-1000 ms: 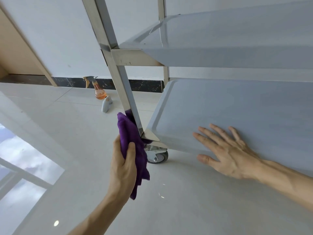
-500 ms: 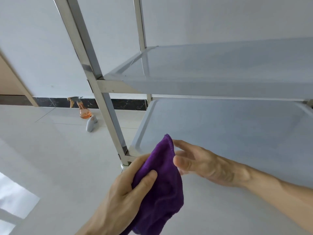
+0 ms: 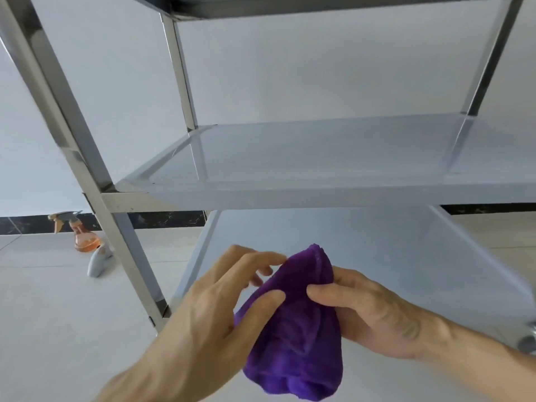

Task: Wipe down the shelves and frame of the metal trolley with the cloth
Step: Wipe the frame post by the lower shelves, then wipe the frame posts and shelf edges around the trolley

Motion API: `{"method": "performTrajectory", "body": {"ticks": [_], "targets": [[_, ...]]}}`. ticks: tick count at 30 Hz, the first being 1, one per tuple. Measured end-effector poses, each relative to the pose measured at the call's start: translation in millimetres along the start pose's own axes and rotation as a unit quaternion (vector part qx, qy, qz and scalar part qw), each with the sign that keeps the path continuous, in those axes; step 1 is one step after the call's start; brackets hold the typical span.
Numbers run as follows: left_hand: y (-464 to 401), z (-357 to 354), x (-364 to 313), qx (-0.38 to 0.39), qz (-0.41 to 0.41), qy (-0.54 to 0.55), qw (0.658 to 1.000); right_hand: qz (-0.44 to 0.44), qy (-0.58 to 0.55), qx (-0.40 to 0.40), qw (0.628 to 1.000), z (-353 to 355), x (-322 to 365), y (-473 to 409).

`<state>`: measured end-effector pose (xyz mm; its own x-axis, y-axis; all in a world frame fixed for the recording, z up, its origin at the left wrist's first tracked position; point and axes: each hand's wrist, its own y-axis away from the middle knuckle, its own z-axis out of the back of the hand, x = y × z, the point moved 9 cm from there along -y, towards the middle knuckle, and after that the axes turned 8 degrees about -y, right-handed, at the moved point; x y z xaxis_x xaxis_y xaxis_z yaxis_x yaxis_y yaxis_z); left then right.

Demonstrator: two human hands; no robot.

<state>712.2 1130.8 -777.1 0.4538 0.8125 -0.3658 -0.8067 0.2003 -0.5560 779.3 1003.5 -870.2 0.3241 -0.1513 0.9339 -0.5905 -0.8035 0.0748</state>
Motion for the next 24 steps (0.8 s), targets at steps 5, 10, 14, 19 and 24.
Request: {"method": "performTrajectory", "body": {"ticks": [5,10,14,19,24], "targets": [[-75.0,5.6,-73.5,-0.034,-0.141,0.014,0.989,0.048,0.02,-0.131,0.99,52.3,29.0,61.9],[-131.0,-19.6,-132.3,-0.025,-0.206,0.01,0.978,0.1,0.043,-0.25,0.962,81.4,62.2,141.4],[-161.3,-57.4,-157.7,0.017,-0.21,-0.066,0.975,0.163,0.053,-0.342,0.924,88.6,97.3,201.0],[-184.2,-113.1,-179.9,0.088,-0.201,-0.19,0.957,0.215,0.076,-0.464,0.856,95.7,144.9,266.2],[-181.3,-148.5,-191.6,0.096,-0.211,-0.238,0.943,0.248,0.129,-0.54,0.794,90.5,182.3,316.4]]}}
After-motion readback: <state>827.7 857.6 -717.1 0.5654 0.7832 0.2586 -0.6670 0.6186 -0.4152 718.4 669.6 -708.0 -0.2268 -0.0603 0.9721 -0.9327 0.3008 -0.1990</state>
